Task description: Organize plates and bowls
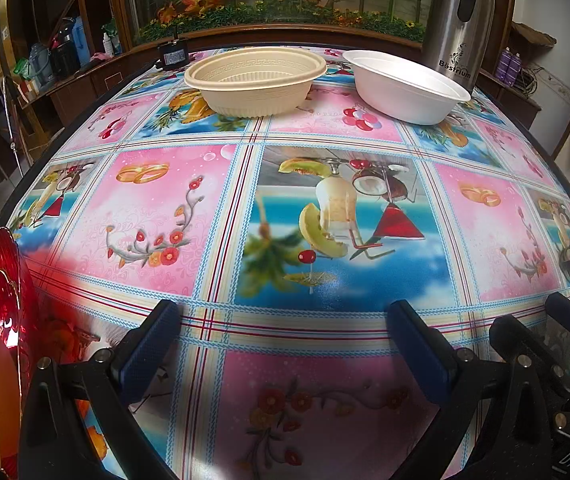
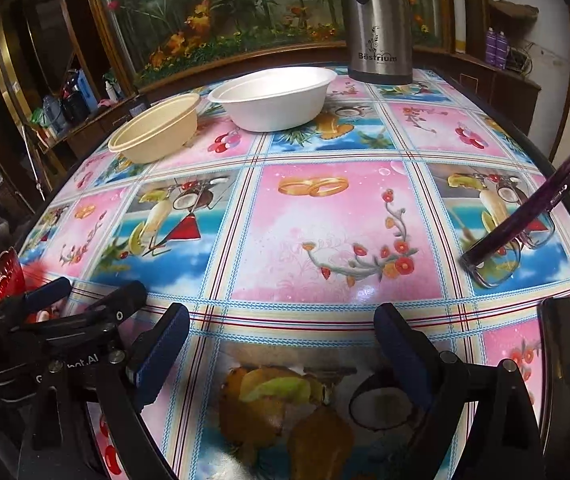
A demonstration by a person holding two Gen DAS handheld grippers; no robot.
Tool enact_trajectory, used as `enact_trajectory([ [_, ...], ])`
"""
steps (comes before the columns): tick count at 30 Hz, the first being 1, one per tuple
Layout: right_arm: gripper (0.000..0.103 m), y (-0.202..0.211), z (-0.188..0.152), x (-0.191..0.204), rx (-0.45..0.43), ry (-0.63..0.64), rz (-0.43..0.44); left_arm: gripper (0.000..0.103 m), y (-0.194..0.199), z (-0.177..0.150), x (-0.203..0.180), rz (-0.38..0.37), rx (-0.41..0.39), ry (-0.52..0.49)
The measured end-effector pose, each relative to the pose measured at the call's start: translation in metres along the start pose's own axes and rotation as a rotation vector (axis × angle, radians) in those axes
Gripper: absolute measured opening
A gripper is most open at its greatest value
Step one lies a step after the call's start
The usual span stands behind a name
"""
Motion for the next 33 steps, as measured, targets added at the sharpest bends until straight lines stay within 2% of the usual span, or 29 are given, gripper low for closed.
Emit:
enact_trajectory([
  [4,0.096,0.0012,0.0003,-0.0016,-0.006,-0.028,0.012,0.103,0.0000,-0.0001,0.0003,0.002,0.000,0.001],
  [9,0.097,-0.0040,-0.0007,0.0021,0.015,0.012,-0.064,0.103,0.0001,-0.0004,0.0096,0.023,0.000,0.035],
  [14,0.098,-0.0050,-0.0006,0.0022,0.019,0.021,-0.064,0.103,0.0011,-0.0008,0.0089,0.026,0.000,0.036],
  [22,0.099,0.0018,0.0018,-0.0045,-0.013,-0.049,0.037,0.103,0.0012,-0.0007,0.0090,0.026,0.000,0.036],
  [28,0.099,0.0007,-0.0001,0.0023,0.008,0.018,0.045,0.103,0.0011,-0.0008,0.0089,0.026,0.000,0.036],
  [33,0.101,0.0033,-0.0002,-0.0004,0.002,-0.003,0.093,0.103,0.0011,-0.0009,0.0092,0.026,0.000,0.036],
])
Point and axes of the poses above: each gripper's, at about its wrist camera, not at the fingertips, and y roughly against the way its jaws point, x to its left, z to its top, the point moved 8 cm from there along -y, roughly the way its jaws point, and after that the axes turned 2 degrees about -y, right-handed, at the moved point
